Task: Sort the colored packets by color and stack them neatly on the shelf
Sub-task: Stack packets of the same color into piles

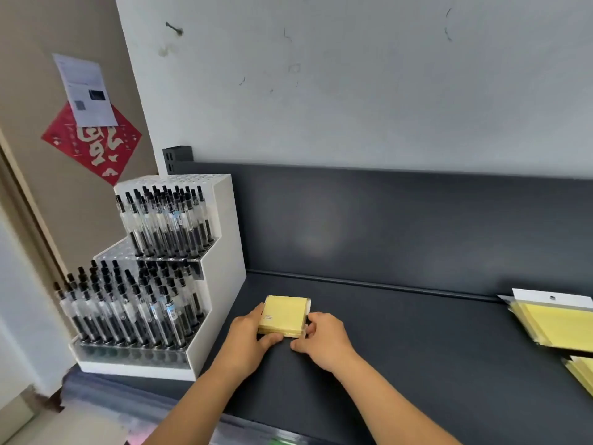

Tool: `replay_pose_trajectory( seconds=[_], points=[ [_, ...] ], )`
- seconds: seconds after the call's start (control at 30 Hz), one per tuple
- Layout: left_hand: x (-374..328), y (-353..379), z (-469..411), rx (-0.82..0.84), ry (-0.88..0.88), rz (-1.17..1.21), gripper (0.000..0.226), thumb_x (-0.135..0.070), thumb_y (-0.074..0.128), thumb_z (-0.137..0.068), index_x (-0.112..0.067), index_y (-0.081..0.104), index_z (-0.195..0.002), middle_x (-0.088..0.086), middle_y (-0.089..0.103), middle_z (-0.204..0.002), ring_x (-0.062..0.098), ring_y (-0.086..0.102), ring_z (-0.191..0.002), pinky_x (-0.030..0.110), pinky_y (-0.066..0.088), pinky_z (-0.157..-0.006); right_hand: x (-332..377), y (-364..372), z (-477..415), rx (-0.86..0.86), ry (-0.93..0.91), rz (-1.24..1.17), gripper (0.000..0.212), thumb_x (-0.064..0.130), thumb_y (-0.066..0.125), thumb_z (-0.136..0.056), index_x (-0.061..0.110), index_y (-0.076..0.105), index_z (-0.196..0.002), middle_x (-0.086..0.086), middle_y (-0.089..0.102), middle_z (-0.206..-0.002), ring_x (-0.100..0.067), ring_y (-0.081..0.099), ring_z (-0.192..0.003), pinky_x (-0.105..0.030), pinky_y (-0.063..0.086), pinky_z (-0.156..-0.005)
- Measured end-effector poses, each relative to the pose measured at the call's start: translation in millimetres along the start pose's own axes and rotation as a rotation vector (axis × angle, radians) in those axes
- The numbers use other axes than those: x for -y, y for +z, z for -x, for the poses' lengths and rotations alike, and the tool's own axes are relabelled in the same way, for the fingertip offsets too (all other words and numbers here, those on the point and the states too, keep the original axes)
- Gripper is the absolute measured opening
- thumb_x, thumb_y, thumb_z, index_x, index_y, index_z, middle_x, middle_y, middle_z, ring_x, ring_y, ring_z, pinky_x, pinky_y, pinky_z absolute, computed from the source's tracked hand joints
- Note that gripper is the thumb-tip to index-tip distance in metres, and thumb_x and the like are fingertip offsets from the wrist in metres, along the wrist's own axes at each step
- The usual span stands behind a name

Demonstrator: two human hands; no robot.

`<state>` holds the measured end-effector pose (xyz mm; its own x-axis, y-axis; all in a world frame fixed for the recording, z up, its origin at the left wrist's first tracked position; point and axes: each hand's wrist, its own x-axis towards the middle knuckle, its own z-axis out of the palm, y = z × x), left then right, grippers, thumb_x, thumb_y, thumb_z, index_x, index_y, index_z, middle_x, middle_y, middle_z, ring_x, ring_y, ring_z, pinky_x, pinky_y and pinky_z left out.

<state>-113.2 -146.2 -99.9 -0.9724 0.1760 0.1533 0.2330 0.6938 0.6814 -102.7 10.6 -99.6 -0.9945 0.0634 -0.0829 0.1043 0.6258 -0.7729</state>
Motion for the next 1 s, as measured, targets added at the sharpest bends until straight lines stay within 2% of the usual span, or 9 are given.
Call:
replay_pose_trajectory(
  seconds=[0.07,0.13,0.37,0.53,0.6,0.67,0.8,0.9,1.0],
  points=[
    [2,3,-1,-0.018,-0.004,-0.046,0.055,-0.023,0.062,-0.087,-0.020,0.040,-0.137,0.003,0.060,-0.107,0.015,0.048,-0.099,0.020,0.033,-0.079,0,8,-1,-0.075,-0.033,0.102,0.023,0.023,0.071,-0.079,0.012,0.059,-0.095,-0.001,0.048,-0.096,-0.012,0.049,-0.083,-0.019,0.038,-0.065],
    [2,4,-2,-0.005,-0.030,-0.087,0.057,-0.024,0.057,-0.090,-0.020,0.033,-0.142,0.010,0.058,-0.116,0.020,0.045,-0.111,0.020,0.031,-0.083,2,11,-2,-0.135,-0.038,0.155,0.022,0.025,0.068,-0.083,0.010,0.061,-0.097,-0.002,0.046,-0.096,-0.015,0.048,-0.087,-0.023,0.040,-0.073],
    [2,4,-5,0.040,-0.090,-0.099,0.064,-0.023,0.057,-0.091,-0.016,0.025,-0.145,0.011,0.049,-0.135,0.022,0.040,-0.126,0.019,0.028,-0.095,-1,13,-5,-0.133,-0.045,0.142,0.027,0.025,0.068,-0.082,0.006,0.062,-0.101,-0.006,0.053,-0.100,-0.016,0.051,-0.087,-0.026,0.044,-0.076],
    [-2,-3,-1,0.018,-0.200,0.079,0.090,-0.018,0.074,-0.078,-0.008,0.018,-0.147,0.011,0.042,-0.144,0.021,0.044,-0.129,0.026,0.032,-0.104,-3,-7,1,0.031,-0.016,-0.076,0.039,0.022,0.071,-0.079,0.010,0.058,-0.113,-0.003,0.058,-0.106,-0.016,0.057,-0.096,-0.028,0.049,-0.082],
    [-15,-2,3,-0.061,-0.165,0.025,0.088,-0.023,0.076,-0.076,-0.009,0.024,-0.146,0.011,0.040,-0.145,0.024,0.041,-0.131,0.033,0.032,-0.108,-7,-27,13,0.143,0.042,-0.219,0.060,0.020,0.071,-0.080,0.014,0.045,-0.133,0.000,0.056,-0.114,-0.014,0.056,-0.104,-0.025,0.048,-0.087],
    [-40,1,5,-0.127,-0.064,-0.015,0.078,-0.028,0.073,-0.077,-0.015,0.032,-0.143,0.007,0.043,-0.143,0.023,0.041,-0.131,0.036,0.032,-0.109,-14,-50,26,0.155,0.026,-0.228,0.069,0.019,0.070,-0.082,0.014,0.035,-0.142,0.001,0.054,-0.124,-0.013,0.056,-0.108,-0.020,0.046,-0.083],
    [-114,32,9,-0.064,0.179,0.058,0.058,-0.033,0.067,-0.082,-0.021,0.046,-0.135,-0.004,0.051,-0.136,0.013,0.046,-0.126,0.030,0.035,-0.108,-31,-108,53,-0.103,-0.093,-0.248,0.052,0.015,0.066,-0.084,0.018,0.049,-0.132,0.005,0.056,-0.117,-0.009,0.057,-0.104,-0.021,0.046,-0.088],
    [-165,75,16,0.106,0.307,0.122,0.054,-0.036,0.064,-0.084,-0.022,0.048,-0.134,-0.007,0.052,-0.135,0.004,0.047,-0.123,0.026,0.037,-0.107,-55,-160,69,-0.391,-0.139,-0.176,0.044,0.014,0.064,-0.084,0.019,0.053,-0.127,0.005,0.055,-0.116,-0.008,0.054,-0.105,-0.025,0.044,-0.096],
    [-204,120,26,0.301,0.355,0.124,0.057,-0.040,0.061,-0.086,-0.025,0.042,-0.137,-0.009,0.048,-0.139,0.004,0.043,-0.127,0.022,0.034,-0.107,-93,-207,88,-0.615,-0.065,-0.085,0.046,0.012,0.062,-0.086,0.016,0.050,-0.130,-0.001,0.052,-0.124,-0.011,0.050,-0.111,-0.028,0.041,-0.100]
  ],
)
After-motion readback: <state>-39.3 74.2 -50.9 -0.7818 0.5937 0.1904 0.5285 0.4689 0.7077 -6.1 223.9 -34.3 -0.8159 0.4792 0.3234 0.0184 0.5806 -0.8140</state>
